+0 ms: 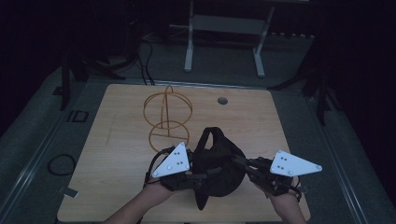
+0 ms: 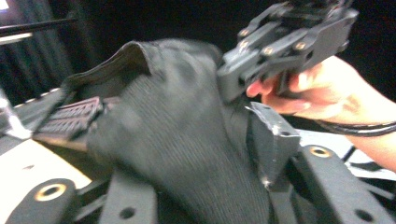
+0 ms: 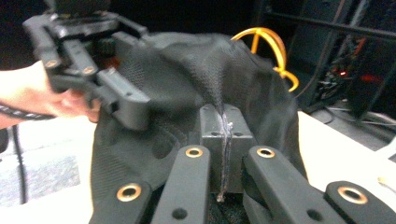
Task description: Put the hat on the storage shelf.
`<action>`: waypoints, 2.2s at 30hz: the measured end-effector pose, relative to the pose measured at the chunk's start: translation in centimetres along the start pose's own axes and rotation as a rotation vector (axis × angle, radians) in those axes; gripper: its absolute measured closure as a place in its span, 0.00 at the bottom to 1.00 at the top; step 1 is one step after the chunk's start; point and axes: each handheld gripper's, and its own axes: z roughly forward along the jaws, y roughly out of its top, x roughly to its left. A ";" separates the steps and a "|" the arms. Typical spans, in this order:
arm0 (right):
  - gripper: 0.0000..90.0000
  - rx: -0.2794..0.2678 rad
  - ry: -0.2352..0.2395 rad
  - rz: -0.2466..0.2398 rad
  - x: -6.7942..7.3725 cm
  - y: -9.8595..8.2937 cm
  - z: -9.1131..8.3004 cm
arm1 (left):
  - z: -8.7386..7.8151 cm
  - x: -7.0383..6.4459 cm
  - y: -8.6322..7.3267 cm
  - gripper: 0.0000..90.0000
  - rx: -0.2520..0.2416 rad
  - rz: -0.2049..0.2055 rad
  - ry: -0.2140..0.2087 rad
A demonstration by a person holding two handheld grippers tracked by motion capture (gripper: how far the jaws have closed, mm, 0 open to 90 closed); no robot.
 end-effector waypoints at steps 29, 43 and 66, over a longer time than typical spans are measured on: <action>1.00 -0.026 -0.091 -0.079 -5.6 9.8 5.8 | -11.7 3.5 -6.4 0.03 0.018 -0.185 0.455; 1.00 0.056 -0.089 -0.065 -7.6 12.4 12.7 | -14.4 3.2 -14.2 0.03 0.055 -0.228 0.626; 0.99 0.178 -0.062 -0.010 -6.8 10.6 22.1 | -14.0 2.8 -16.8 0.03 0.060 -0.257 0.645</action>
